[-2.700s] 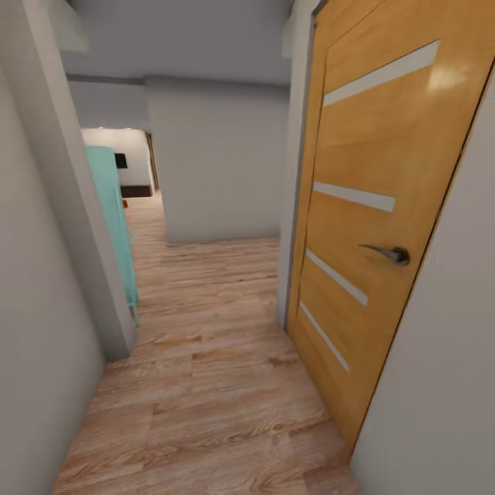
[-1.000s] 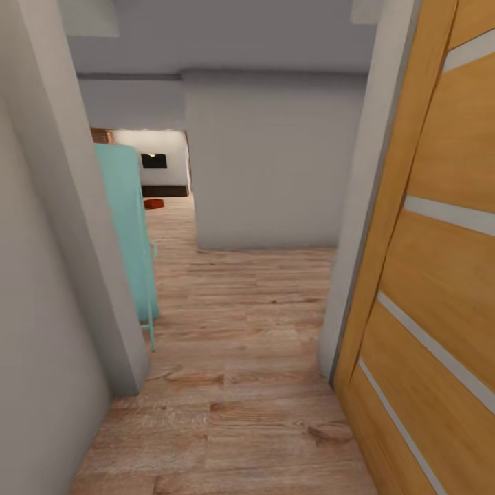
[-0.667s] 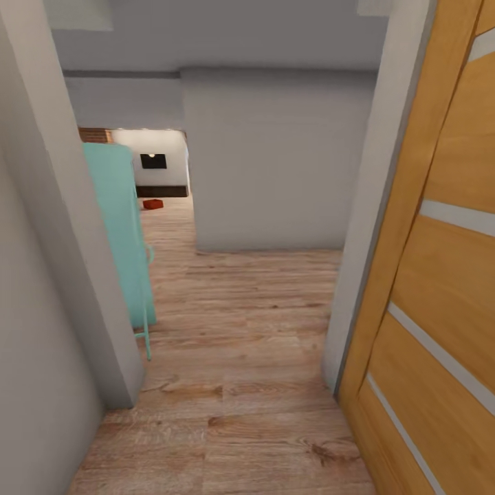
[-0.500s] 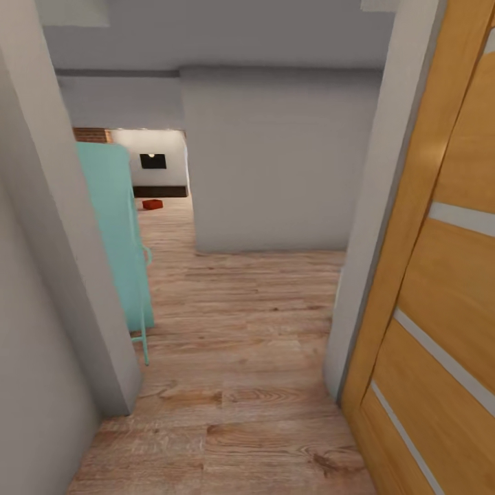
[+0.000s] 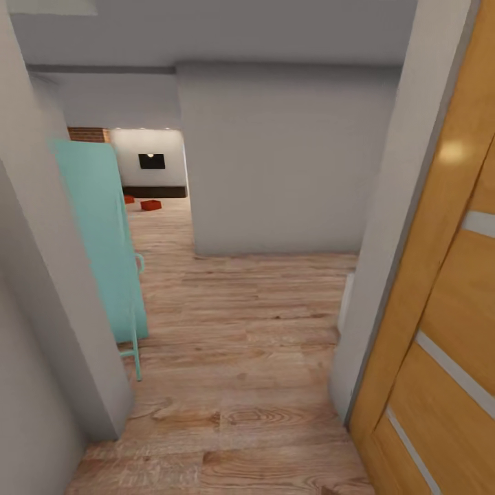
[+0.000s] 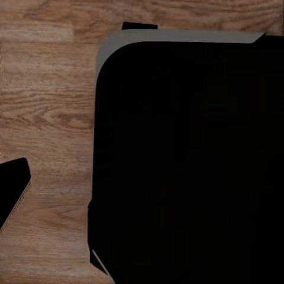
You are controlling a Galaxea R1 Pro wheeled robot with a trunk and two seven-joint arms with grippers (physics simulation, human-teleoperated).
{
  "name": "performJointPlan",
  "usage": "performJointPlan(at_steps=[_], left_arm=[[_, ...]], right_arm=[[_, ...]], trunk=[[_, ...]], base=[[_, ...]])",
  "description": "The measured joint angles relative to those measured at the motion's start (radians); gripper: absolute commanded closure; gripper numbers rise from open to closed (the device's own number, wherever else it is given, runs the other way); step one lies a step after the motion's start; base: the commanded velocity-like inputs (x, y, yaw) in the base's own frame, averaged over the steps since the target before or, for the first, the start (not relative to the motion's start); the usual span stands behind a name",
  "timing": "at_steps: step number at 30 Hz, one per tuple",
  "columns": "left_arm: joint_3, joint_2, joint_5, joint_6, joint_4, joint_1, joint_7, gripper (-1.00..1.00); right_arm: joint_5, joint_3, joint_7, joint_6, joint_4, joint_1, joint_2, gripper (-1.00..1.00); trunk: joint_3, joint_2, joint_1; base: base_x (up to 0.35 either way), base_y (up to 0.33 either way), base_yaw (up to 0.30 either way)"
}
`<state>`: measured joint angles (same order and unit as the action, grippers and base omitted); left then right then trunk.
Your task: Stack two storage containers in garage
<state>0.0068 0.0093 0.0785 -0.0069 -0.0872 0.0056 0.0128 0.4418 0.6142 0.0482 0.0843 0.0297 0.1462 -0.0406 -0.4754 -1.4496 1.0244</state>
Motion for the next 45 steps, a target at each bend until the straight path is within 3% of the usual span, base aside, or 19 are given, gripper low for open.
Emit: performJointPlan(at_steps=[45], left_arm=[[0.0, 0.002, 0.001, 0.003, 0.0, 0.0, 0.0, -1.0]], right_arm=[[0.002, -0.001, 0.0, -0.001, -0.001, -0.002, -0.001, -1.0]], trunk=[[0.0, 0.0, 0.0]], base=[[0.322, 0.0, 0.0]])
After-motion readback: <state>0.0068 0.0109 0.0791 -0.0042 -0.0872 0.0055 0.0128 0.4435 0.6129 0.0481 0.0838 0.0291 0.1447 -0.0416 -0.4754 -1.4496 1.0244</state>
